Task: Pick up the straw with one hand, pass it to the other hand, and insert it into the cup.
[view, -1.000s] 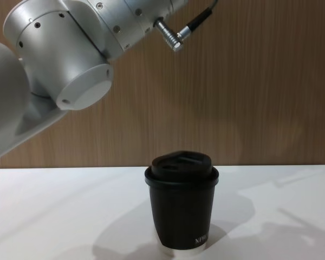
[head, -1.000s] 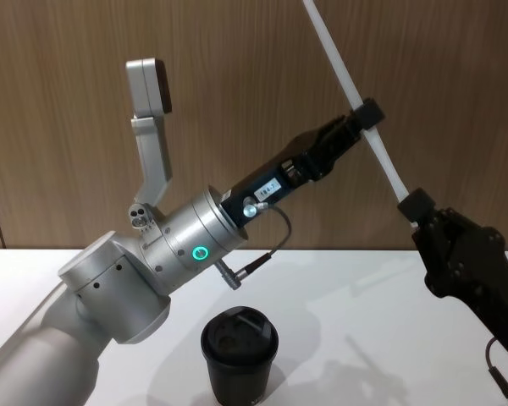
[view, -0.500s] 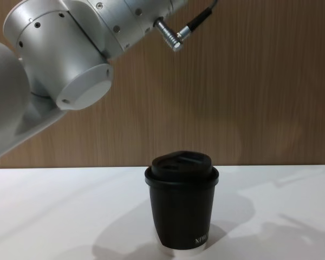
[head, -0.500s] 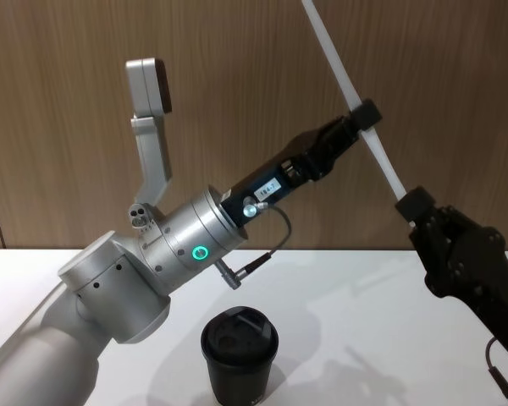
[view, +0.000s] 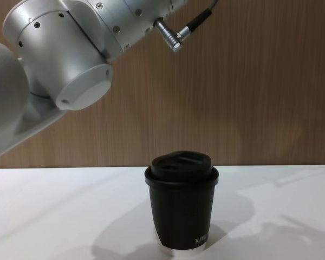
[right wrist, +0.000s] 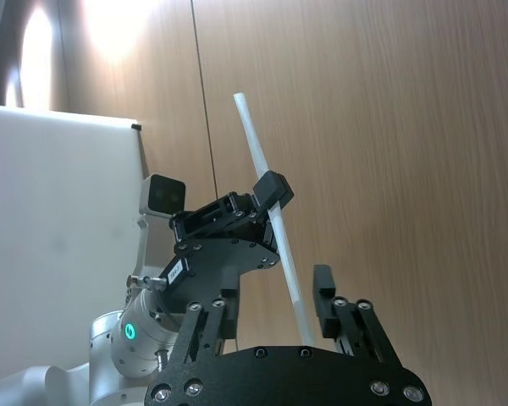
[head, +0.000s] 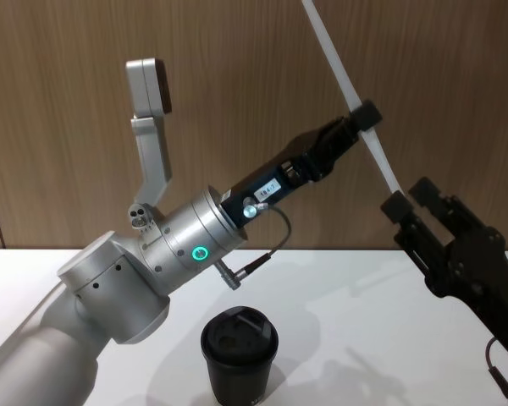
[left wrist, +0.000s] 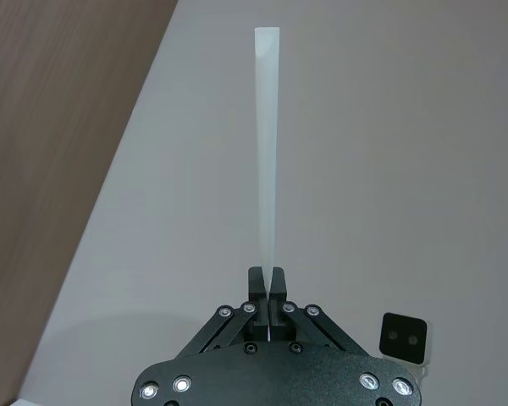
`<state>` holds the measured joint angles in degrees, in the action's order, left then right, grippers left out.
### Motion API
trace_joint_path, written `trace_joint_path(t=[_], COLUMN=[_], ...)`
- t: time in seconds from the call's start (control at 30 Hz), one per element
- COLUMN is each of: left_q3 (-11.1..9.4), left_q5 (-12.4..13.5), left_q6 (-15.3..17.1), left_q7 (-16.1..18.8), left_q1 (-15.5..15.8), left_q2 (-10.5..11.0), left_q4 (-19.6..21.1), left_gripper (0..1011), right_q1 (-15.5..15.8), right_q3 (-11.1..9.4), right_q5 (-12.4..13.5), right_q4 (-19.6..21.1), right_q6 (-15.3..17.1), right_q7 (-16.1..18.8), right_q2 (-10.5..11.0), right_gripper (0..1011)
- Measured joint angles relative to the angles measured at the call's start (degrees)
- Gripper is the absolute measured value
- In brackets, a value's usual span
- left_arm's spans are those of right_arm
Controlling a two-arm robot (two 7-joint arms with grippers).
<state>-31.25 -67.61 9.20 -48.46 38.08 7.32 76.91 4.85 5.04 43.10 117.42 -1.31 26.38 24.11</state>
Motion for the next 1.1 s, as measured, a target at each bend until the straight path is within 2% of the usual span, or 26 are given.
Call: trace_joint_path(t=[0.07,0.1,0.27,0.57,0.9,1.03,1.1], left_q3=[-0.1,-0.2,-0.6,-1.5,-1.9,-1.6,-1.4], left_q5=[0.4,0.6,2.1,6.7,12.7,15.9,16.9], left_q6=[-0.2,-0.3,-1.0,-2.3,-3.2,-3.3,-3.3], left_q7=[0.3,0.4,1.7,5.9,12.3,15.8,16.8], left_q1=[-0.1,-0.1,-0.5,-2.0,-4.8,-6.8,-7.5], left_q2=[0.3,0.5,1.7,5.6,11.8,15.4,16.6], left_q4=[0.3,0.4,1.7,5.9,12.8,17.1,18.5], left_gripper=[10,8,10,10,8,10,10], right_q1=[0.0,0.0,0.0,0.0,0.0,0.0,0.0], right_q3=[0.0,0.0,0.0,0.0,0.0,0.0,0.0], right_q5=[0.0,0.0,0.0,0.0,0.0,0.0,0.0], right_q4=[0.0,0.0,0.0,0.0,0.0,0.0,0.0], right_q6=[0.0,0.0,0.0,0.0,0.0,0.0,0.0], right_q7=[0.0,0.0,0.0,0.0,0.0,0.0,0.0], right_q2=[0.0,0.0,0.0,0.0,0.0,0.0,0.0], right_gripper=[563,625,763,1001,1001,1001,1001])
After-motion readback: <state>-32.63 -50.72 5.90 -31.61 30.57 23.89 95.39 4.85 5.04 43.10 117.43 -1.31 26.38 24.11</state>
